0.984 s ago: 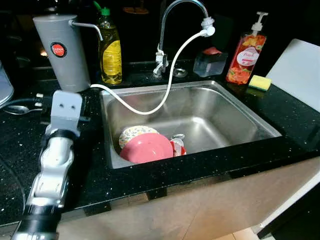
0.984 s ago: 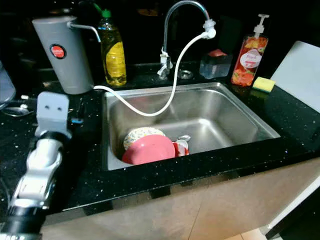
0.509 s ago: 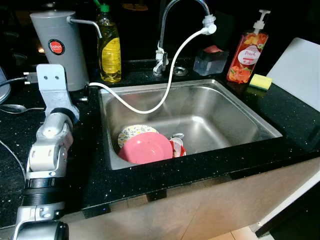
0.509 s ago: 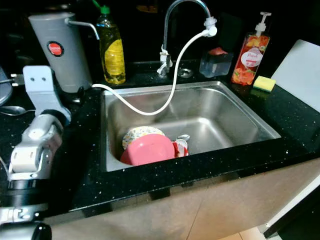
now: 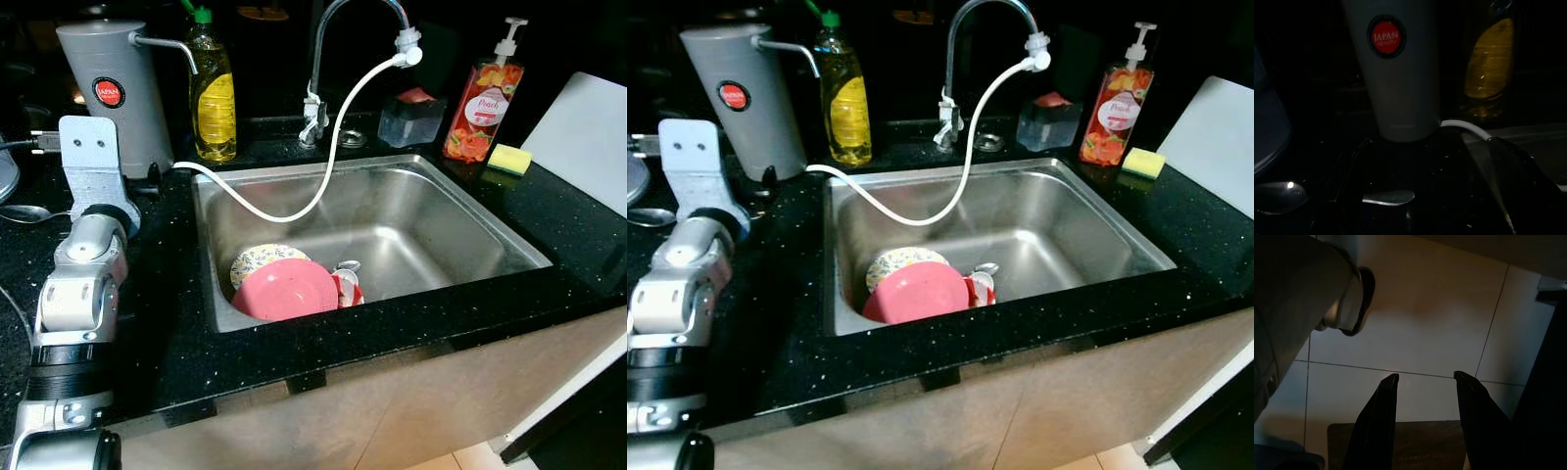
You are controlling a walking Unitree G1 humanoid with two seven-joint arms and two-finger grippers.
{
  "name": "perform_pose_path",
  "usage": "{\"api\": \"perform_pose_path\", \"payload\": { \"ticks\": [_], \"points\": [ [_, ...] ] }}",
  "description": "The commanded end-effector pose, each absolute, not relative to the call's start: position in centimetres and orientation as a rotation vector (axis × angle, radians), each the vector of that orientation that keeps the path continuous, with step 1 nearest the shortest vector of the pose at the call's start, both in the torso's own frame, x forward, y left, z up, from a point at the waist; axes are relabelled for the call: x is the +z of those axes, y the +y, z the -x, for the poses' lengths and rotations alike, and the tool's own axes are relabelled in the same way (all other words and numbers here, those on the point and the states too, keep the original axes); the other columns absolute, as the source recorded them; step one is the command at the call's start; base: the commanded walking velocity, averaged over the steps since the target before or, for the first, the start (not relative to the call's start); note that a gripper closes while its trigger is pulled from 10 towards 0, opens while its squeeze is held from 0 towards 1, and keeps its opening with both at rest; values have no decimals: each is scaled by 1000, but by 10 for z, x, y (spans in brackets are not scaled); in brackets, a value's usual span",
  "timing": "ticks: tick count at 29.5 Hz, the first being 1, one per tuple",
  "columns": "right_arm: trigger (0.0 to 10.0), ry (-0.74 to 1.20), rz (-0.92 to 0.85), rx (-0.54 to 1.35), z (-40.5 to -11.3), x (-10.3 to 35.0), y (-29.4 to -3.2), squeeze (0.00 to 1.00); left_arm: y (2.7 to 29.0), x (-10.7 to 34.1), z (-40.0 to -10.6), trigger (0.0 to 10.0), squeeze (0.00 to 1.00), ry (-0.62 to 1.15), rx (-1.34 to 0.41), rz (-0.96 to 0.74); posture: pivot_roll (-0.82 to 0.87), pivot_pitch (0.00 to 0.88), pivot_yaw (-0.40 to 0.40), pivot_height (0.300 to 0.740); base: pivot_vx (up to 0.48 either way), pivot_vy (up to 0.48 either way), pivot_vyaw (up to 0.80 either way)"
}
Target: Kitchen organization
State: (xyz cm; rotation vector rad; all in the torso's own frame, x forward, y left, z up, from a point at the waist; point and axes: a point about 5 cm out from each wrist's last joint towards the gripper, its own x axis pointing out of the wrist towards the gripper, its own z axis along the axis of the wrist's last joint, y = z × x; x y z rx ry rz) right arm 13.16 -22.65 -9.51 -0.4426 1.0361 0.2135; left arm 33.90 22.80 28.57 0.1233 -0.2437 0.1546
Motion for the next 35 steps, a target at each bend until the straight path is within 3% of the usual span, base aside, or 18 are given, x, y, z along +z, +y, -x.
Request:
{"api": "perform_pose_path", "payload": {
  "ticks": [1, 35],
  "points": [
    [10000, 1063, 431, 211, -124, -97, -229, 0, 224, 283, -337, 10000, 0, -237, 141, -139, -81, 58, -58, 740, 0, 0, 0],
    [10000, 1037, 416, 218, -130, -96, -226, 0, 216, 271, -331, 10000, 0, -241, 131, -160, -84, 45, -57, 740, 0, 0, 0]
  ]
}}
